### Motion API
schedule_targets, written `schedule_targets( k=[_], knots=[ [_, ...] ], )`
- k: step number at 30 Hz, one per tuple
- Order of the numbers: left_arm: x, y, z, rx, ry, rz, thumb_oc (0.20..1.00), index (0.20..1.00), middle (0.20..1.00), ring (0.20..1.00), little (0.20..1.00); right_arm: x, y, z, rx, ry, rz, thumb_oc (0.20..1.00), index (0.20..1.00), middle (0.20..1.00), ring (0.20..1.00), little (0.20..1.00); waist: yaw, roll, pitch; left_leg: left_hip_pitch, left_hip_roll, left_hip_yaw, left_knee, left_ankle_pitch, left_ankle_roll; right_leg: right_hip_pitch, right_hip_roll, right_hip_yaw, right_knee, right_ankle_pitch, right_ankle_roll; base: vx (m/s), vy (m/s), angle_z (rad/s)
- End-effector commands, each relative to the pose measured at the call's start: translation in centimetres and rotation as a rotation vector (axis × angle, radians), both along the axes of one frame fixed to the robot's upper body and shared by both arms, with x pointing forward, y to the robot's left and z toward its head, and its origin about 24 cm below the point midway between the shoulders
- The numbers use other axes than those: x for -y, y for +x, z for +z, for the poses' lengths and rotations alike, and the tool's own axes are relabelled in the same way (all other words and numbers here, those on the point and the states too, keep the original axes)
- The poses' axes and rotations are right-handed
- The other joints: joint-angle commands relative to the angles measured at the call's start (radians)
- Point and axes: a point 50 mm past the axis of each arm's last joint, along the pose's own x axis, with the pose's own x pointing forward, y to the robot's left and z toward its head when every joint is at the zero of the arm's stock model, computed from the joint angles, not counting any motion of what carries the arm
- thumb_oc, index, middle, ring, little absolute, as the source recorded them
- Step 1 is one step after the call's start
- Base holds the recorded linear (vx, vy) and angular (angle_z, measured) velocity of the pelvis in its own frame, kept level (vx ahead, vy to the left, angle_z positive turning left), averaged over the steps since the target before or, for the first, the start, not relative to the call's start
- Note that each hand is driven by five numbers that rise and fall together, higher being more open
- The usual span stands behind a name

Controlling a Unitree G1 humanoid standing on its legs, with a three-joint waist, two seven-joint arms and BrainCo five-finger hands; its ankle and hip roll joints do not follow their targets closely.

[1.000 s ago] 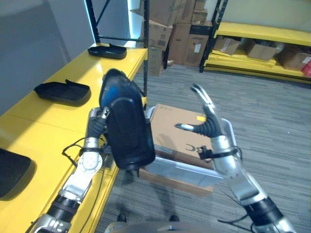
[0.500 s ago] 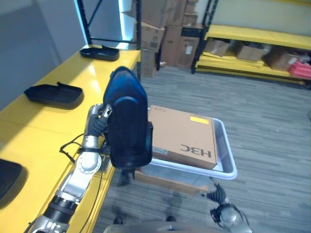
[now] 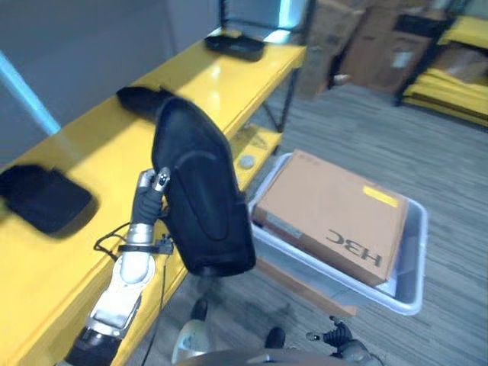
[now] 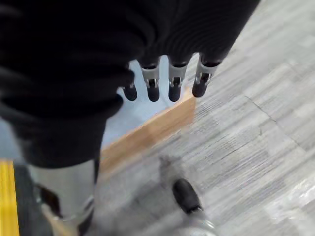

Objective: Move parts from the plastic box to the shelf.

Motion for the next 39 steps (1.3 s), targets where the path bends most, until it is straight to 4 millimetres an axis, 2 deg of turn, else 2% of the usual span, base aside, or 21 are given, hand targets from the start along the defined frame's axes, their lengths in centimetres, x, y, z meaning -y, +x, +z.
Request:
schedule_targets(
  k=[1, 3, 5, 7, 9, 10, 12, 15, 17, 18, 19, 22, 24, 27, 29, 30, 31, 33, 34, 36, 39],
  knots=[
    [-1.6, -0.8, 5.3, 0.282, 0.055, 0.0, 0.2, 0.2, 0.2, 0.2, 0.2, -0.1, 3.3, 1.1, 0.064, -0.049, 0.159, 1.0, 1.0, 1.0, 1.0, 1.0, 0.03, -0.067, 0.016, 0.012, 0.038, 0.183, 0.093, -0.224, 0.029, 0.059, -0.069, -0.061, -0.017, -0.18, 0.052, -0.03, -0.129, 1.98],
    [-2.3, -1.6, 5.3, 0.275, 0.081, 0.005, 0.2, 0.2, 0.2, 0.2, 0.2, 0.6, 2.9, 0.9, 0.034, -0.06, 0.116, 1.0, 1.0, 1.0, 1.0, 1.0, 0.052, -0.079, 0.007, 0.008, -0.004, 0.284, 0.21, -0.322, 0.063, 0.037, -0.084, -0.123, -0.015, -0.163, 0.048, -0.14, -0.163, 1.34],
    [-2.9, -1.8, 5.5, 0.276, 0.084, 0.024, 0.2, 0.2, 0.2, 0.2, 0.2, 1.0, 2.5, 0.8, 0.024, -0.058, 0.053, 1.0, 1.0, 1.0, 1.0, 1.0, 0.061, -0.088, -0.005, 0.023, -0.03, 0.333, 0.307, -0.397, 0.085, 0.027, -0.089, -0.175, -0.008, -0.158, 0.042, -0.11, -0.106, 1.47],
    [-3.3, -1.9, 5.7, 0.284, 0.05, 0.041, 0.2, 0.2, 0.2, 0.2, 0.2, 1.5, 2.0, 0.7, 0.031, -0.043, -0.069, 1.0, 1.0, 1.0, 1.0, 1.0, 0.055, -0.086, -0.027, 0.073, -0.057, 0.392, 0.36, -0.484, 0.102, 0.031, -0.103, -0.276, 0.007, -0.159, 0.033, -0.07, -0.022, 1.8],
    [-2.9, -1.6, 6.5, 0.318, 0.057, 0.037, 0.2, 0.2, 0.2, 0.2, 0.2, 1.2, 2.0, 0.6, 0.046, -0.013, -0.153, 1.0, 1.0, 1.0, 1.0, 1.0, 0.039, -0.071, -0.054, 0.145, -0.092, 0.409, 0.281, -0.525, 0.117, 0.037, -0.123, -0.377, 0.033, -0.151, 0.03, -0.03, 0.178, 2.27],
    [-2.8, -1.7, 6.8, 0.336, 0.085, 0.052, 0.2, 0.2, 0.2, 0.2, 0.2, 0.2, 2.2, 0.4, 0.05, 0.013, -0.141, 1.0, 1.0, 1.0, 1.0, 1.0, 0.019, -0.051, -0.079, 0.203, -0.109, 0.384, 0.12, -0.5, 0.132, 0.032, -0.131, -0.415, 0.072, -0.148, 0.043, 0.02, 0.338, 2.06],
    [-3.1, -2.0, 7.1, 0.348, 0.109, 0.076, 0.2, 0.2, 0.2, 0.2, 0.2, -1.0, 2.6, 0.3, 0.05, 0.035, -0.099, 1.0, 1.0, 1.0, 1.0, 1.0, 0.001, -0.035, -0.071, 0.24, -0.116, 0.345, 0.032, -0.463, 0.157, 0.001, -0.182, -0.41, 0.204, -0.139, 0.068, 0.05, 0.309, 1.15],
    [-3.7, -2.3, 7.0, 0.343, 0.131, 0.107, 0.2, 0.2, 0.2, 0.2, 0.2, -2.0, 2.2, 0.0, 0.037, 0.058, -0.079, 1.0, 1.0, 1.0, 1.0, 1.0, -0.008, -0.027, -0.062, 0.293, -0.14, 0.311, -0.022, -0.463, 0.196, -0.028, -0.26, -0.375, 0.353, -0.113, 0.115, 0.05, 0.201, 0.22],
    [-3.6, -2.2, 7.1, 0.349, 0.137, 0.107, 0.2, 0.2, 0.2, 0.2, 0.2, -1.9, 1.9, -0.1, 0.025, 0.055, -0.081, 1.0, 1.0, 1.0, 1.0, 1.0, -0.023, -0.026, -0.054, 0.301, -0.141, 0.289, -0.025, -0.466, 0.204, -0.048, -0.279, -0.331, 0.4, -0.104, 0.139, 0.01, 0.044, 0.02],
    [-3.1, -1.7, 7.4, 0.368, 0.155, 0.085, 0.2, 0.2, 0.2, 0.2, 0.2, -2.0, 1.7, -0.2, 0.015, 0.065, -0.082, 1.0, 1.0, 1.0, 1.0, 1.0, -0.068, -0.04, -0.041, 0.298, -0.137, 0.236, -0.034, -0.454, 0.197, -0.108, -0.221, -0.117, 0.358, -0.152, 0.134, -0.02, -0.057, 0.25],
    [-3.1, -1.7, 7.5, 0.369, 0.156, 0.086, 0.2, 0.2, 0.2, 0.2, 0.2, -2.0, 1.7, -0.2, 0.016, 0.066, -0.082, 1.0, 1.0, 1.0, 1.0, 1.0, -0.06, -0.04, -0.043, 0.297, -0.134, 0.244, -0.037, -0.453, 0.193, -0.113, -0.215, -0.109, 0.353, -0.152, 0.129, -0.07, -0.078, 0.34],
    [-2.4, -1.1, 7.7, 0.389, 0.164, 0.055, 0.2, 0.2, 0.2, 0.2, 0.2, -1.8, 0.7, -0.5, -0.011, 0.084, -0.119, 1.0, 1.0, 1.0, 1.0, 1.0, -0.103, -0.051, -0.036, 0.275, -0.15, 0.168, -0.046, -0.421, 0.188, -0.182, -0.104, 0.193, 0.221, -0.116, 0.121, 0.06, -0.051, 0.66],
    [-2.6, -0.9, 7.5, 0.377, 0.186, 0.059, 0.2, 0.2, 0.2, 0.2, 0.2, -1.5, -0.8, -1.0, -0.054, 0.096, -0.165, 1.0, 1.0, 1.0, 1.0, 1.0, -0.115, -0.066, -0.038, 0.261, -0.168, 0.108, -0.033, -0.43, 0.192, -0.14, -0.061, 0.283, 0.122, -0.09, 0.102, 0.17, -0.095, 0.93],
    [-3.4, -1.0, 7.2, 0.358, 0.201, 0.103, 0.2, 0.2, 0.2, 0.2, 0.2, -1.3, -1.1, -1.0, -0.062, 0.091, -0.171, 1.0, 1.0, 1.0, 1.0, 1.0, -0.118, -0.069, -0.046, 0.244, -0.163, 0.104, 0.009, -0.448, 0.186, -0.111, -0.044, 0.264, 0.08, -0.084, 0.092, 0.19, -0.125, 0.59],
    [-4.3, -1.5, 6.9, 0.346, 0.2, 0.153, 0.2, 0.2, 0.2, 0.2, 0.2, -1.1, -1.1, -1.0, -0.067, 0.087, -0.173, 1.0, 1.0, 1.0, 1.0, 1.0, -0.112, -0.077, -0.037, 0.2, -0.171, 0.131, 0.129, -0.491, 0.159, -0.081, -0.042, 0.235, 0.044, -0.085, 0.085, 0.18, -0.128, 0.33],
    [-4.7, -1.5, 6.5, 0.334, 0.196, 0.176, 0.2, 0.2, 0.2, 0.2, 0.2, -0.6, -0.7, -0.8, -0.058, 0.068, -0.167, 1.0, 1.0, 1.0, 1.0, 1.0, -0.102, -0.084, -0.022, 0.142, -0.169, 0.172, 0.261, -0.491, 0.119, -0.042, -0.049, 0.205, 0.016, -0.098, 0.076, 0.06, -0.055, 0.3],
    [-4.7, -1.5, 6.5, 0.335, 0.196, 0.177, 0.2, 0.2, 0.2, 0.2, 0.2, -0.6, -0.7, -0.8, -0.057, 0.068, -0.167, 1.0, 1.0, 1.0, 1.0, 1.0, -0.104, -0.084, -0.021, 0.134, -0.168, 0.17, 0.275, -0.497, 0.118, -0.041, -0.047, 0.203, 0.014, -0.096, 0.075, 0.09, -0.074, 0.36],
    [-4.7, -1.4, 6.1, 0.316, 0.187, 0.178, 0.2, 0.2, 0.2, 0.2, 0.2, 0.3, -0.6, -0.6, -0.053, 0.038, -0.186, 1.0, 1.0, 1.0, 1.0, 1.0, -0.096, -0.084, -0.004, 0.063, -0.119, 0.233, 0.361, -0.456, 0.093, 0.005, -0.061, 0.149, -0.013, -0.109, 0.067, 0.13, 0.006, 0.49],
    [-4.5, -1.4, 6.0, 0.307, 0.184, 0.159, 0.2, 0.2, 0.2, 0.2, 0.2, 1.3, -0.8, -0.4, -0.045, 0.028, -0.247, 1.0, 1.0, 1.0, 1.0, 1.0, -0.096, -0.085, 0.0, 0.032, -0.055, 0.282, 0.307, -0.447, 0.097, 0.029, -0.084, 0.113, -0.016, -0.116, 0.074, 0.18, 0.05, 0.77],
    [-4.6, -1.4, 5.9, 0.299, 0.185, 0.161, 0.2, 0.2, 0.2, 0.2, 0.2, 1.6, -0.9, -0.4, -0.041, 0.03, -0.276, 1.0, 1.0, 1.0, 1.0, 1.0, -0.095, -0.081, 0.001, 0.041, -0.031, 0.278, 0.246, -0.424, 0.091, 0.041, -0.085, 0.105, -0.016, -0.122, 0.079, 0.18, 0.093, 0.94],
    [-5.2, -1.5, 5.8, 0.291, 0.186, 0.191, 0.2, 0.2, 0.2, 0.2, 0.2, 2.3, -0.4, 0.0, -0.015, 0.016, -0.308, 1.0, 1.0, 1.0, 1.0, 1.0, -0.095, -0.064, -0.007, 0.039, 0.091, 0.236, 0.06, -0.278, 0.042, 0.051, -0.099, 0.099, -0.011, -0.143, 0.091, 0.21, 0.215, 0.34]
  ],
)
